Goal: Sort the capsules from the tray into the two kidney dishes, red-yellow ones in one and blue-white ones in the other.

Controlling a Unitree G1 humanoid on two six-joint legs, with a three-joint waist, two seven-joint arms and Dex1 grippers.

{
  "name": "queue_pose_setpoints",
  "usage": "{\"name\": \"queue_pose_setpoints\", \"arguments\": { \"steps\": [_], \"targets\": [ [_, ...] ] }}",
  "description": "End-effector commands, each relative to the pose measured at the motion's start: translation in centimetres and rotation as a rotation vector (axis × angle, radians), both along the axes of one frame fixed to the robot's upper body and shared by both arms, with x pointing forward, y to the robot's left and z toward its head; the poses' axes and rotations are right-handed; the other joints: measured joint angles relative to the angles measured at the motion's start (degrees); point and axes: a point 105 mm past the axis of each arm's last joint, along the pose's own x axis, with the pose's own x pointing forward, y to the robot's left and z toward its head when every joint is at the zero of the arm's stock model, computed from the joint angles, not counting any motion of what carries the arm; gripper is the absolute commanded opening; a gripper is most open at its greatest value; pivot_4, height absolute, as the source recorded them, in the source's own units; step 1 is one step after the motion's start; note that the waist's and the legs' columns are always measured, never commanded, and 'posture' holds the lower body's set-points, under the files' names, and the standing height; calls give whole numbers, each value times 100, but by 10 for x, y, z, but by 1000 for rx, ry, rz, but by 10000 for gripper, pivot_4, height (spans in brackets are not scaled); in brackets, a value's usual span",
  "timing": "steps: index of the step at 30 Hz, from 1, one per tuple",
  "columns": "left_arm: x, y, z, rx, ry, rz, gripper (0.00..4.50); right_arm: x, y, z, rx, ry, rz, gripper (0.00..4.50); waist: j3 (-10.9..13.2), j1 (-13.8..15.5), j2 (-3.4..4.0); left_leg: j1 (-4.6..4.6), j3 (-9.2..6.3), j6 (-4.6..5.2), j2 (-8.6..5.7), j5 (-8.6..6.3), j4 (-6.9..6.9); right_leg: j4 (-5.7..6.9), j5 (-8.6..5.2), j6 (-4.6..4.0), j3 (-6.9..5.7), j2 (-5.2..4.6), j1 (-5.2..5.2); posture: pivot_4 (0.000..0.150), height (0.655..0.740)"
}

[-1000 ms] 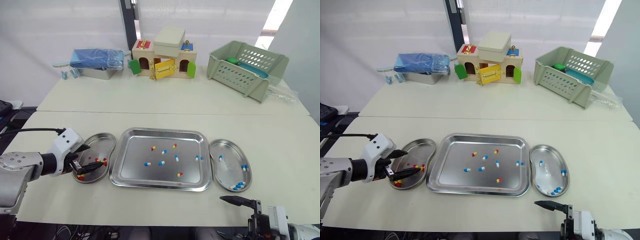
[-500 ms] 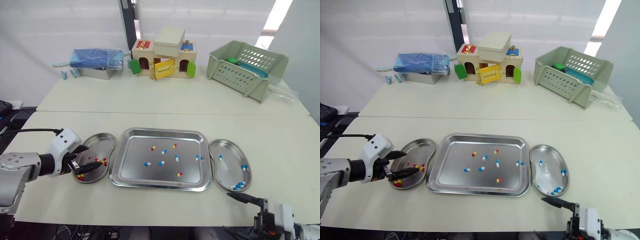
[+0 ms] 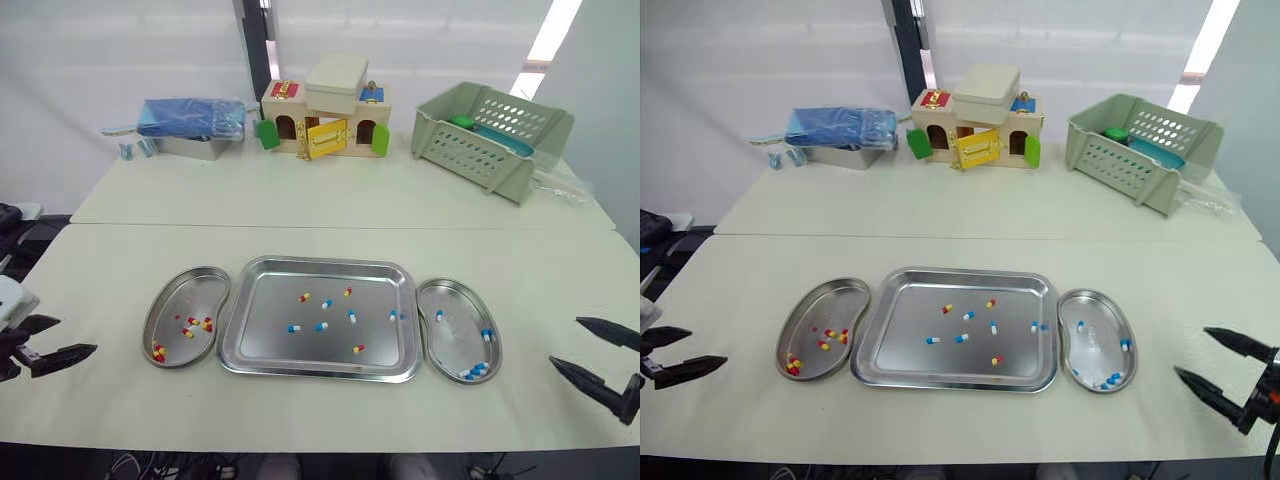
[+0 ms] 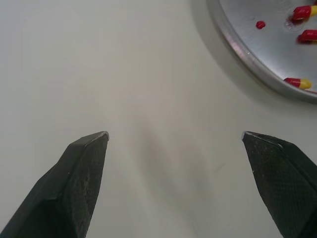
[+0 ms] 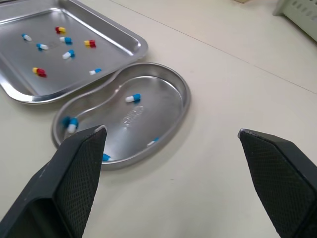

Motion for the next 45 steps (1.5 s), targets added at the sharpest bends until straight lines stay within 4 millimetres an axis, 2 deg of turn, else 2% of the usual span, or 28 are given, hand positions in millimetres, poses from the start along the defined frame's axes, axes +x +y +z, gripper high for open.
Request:
{"name": "queue_pose_setpoints", "arguments": {
  "steps": [1, 8, 11, 17, 21, 24, 27, 31, 35, 39, 43, 45],
  "targets": [
    [0, 5, 15, 33, -47, -8, 44657, 8, -16, 2, -50, 6, -31, 45000, 1, 3, 1, -1, 1, 1, -1, 0, 0, -1, 0, 0, 1, -1, 0, 1500, 7400],
    [-4, 3, 11, 18, -67, -16, 44657, 31, -16, 12, -79, -26, -14, 45000, 5, -19, 7, 1, 3, 1, 1, -1, 0, 4, 0, 0, 2, 0, -2, 1500, 7400],
    [-6, -5, 9, -3, -102, -53, 44657, 36, -14, 14, -88, -19, 2, 45000, 5, -33, 8, 0, 9, 2, 1, -1, 0, 4, 0, 0, 6, -1, -4, 1500, 7400],
    [-21, -34, 11, -75, -222, -175, 44657, 39, -10, 19, -63, 21, 24, 45000, 5, -16, 8, -2, 8, 2, 1, -1, 1, 3, 0, 0, 6, -2, -4, 1500, 7400],
    [-38, -70, 4, -181, -237, -276, 44657, 41, -5, 22, -68, 27, 49, 45000, 5, -16, 8, -1, 10, 3, 1, -2, 2, 2, 0, 0, 8, -3, -1, 1500, 7400],
    [-41, -85, 5, -212, -283, -316, 44657, 44, 0, 24, -64, 24, 73, 45000, 4, -9, 7, -1, 9, 3, 2, -2, 3, 1, 1, 0, 8, -3, -1, 1500, 7400],
    [-42, -102, 2, -244, -301, -367, 44657, 45, 6, 21, -52, 22, 95, 45000, 2, -6, 10, 2, 9, 3, 1, -1, 5, 2, 1, 1, 8, -3, 2, 1500, 7400],
    [-54, -134, -8, -319, -287, -453, 44657, 39, 17, 13, -41, 29, 135, 45000, 2, -4, 9, -3, 10, 4, 0, -3, 5, -6, 2, 2, 9, -3, 3, 1500, 7400],
    [-76, -169, -23, -414, -270, -555, 44657, 35, 35, 11, -56, 48, 207, 45000, 2, -18, 9, -2, 13, 9, 0, -6, 5, -7, 2, 2, 11, -4, 2, 1500, 7400],
    [-96, -202, -27, -505, -365, -635, 44657, 36, 69, 21, -71, 79, 338, 45000, 1, -24, 10, 3, 17, 9, 0, -7, 8, -6, 2, 3, 16, -3, 7, 1500, 7400],
    [-102, -217, -29, -588, -484, -586, 44657, 32, 101, 21, -153, 174, 488, 45000, 0, -5, 13, 1, 17, 10, -2, -7, 13, -8, 3, 5, 19, -3, 10, 1500, 7400],
    [-105, -218, -33, -621, -532, -544, 44657, 37, 118, 26, -152, 153, 534, 45000, 1, 2, 4, 0, 12, 11, -2, -7, 13, -10, 3, 4, 13, -1, 8, 1500, 7400]
  ]
}}
